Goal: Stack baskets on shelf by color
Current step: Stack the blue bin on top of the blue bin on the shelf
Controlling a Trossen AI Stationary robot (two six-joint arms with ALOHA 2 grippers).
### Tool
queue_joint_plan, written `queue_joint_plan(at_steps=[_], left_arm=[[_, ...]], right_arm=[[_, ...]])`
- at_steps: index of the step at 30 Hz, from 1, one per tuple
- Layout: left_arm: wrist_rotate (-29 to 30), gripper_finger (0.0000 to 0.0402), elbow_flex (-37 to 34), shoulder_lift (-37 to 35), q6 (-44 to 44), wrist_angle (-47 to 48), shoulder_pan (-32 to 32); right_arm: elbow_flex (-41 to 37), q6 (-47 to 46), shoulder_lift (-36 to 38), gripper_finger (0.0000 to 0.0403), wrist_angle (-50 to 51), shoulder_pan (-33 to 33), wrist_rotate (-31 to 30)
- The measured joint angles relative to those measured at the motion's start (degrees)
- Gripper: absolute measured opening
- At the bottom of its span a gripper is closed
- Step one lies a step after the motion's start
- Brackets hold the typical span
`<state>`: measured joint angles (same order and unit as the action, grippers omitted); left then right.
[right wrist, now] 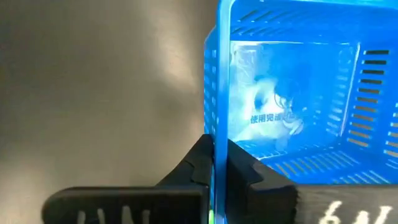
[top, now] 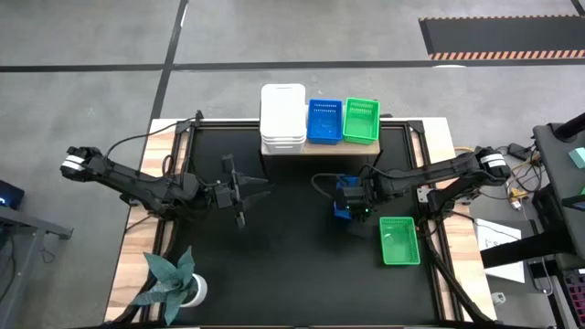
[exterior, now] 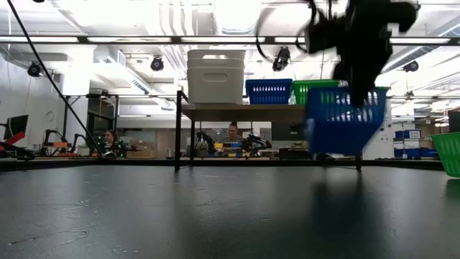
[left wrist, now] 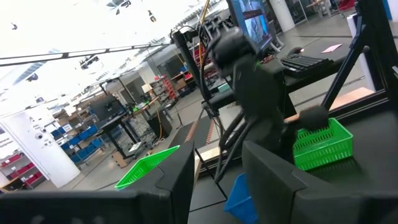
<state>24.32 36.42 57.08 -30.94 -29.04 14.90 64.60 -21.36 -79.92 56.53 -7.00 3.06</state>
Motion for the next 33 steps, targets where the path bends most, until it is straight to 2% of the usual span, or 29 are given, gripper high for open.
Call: queue_joint_plan(at_steps=[12, 15, 19, 25, 33], left_arm=[[0.0, 0.0120, 0.0, 0.0, 0.0, 0.0, 0.0], [0.0, 0.0120, 0.0, 0.0, 0.0, 0.0, 0.0], [0.0, 0.0120, 0.0, 0.0, 0.0, 0.0, 0.0], [0.0, 0.0120, 0.0, 0.0, 0.0, 0.0, 0.0], [0.0, 0.0120, 0.1, 0.0, 0.0, 0.0, 0.0]], right_arm=[[14.3, 20.1, 0.0, 0.0009, -1.7, -11.0, -6.3], [17.3, 24.6, 0.0, 0.0009, -2.3, -12.6, -11.4], [21.2, 27.1, 0.0, 0.0009, -2.4, -13.4, -21.2], [26.4, 30.4, 0.0, 0.0009, -2.1, -11.1, -31.7], [33.5, 34.8, -0.1, 0.0009, 0.5, 0.6, -33.1]])
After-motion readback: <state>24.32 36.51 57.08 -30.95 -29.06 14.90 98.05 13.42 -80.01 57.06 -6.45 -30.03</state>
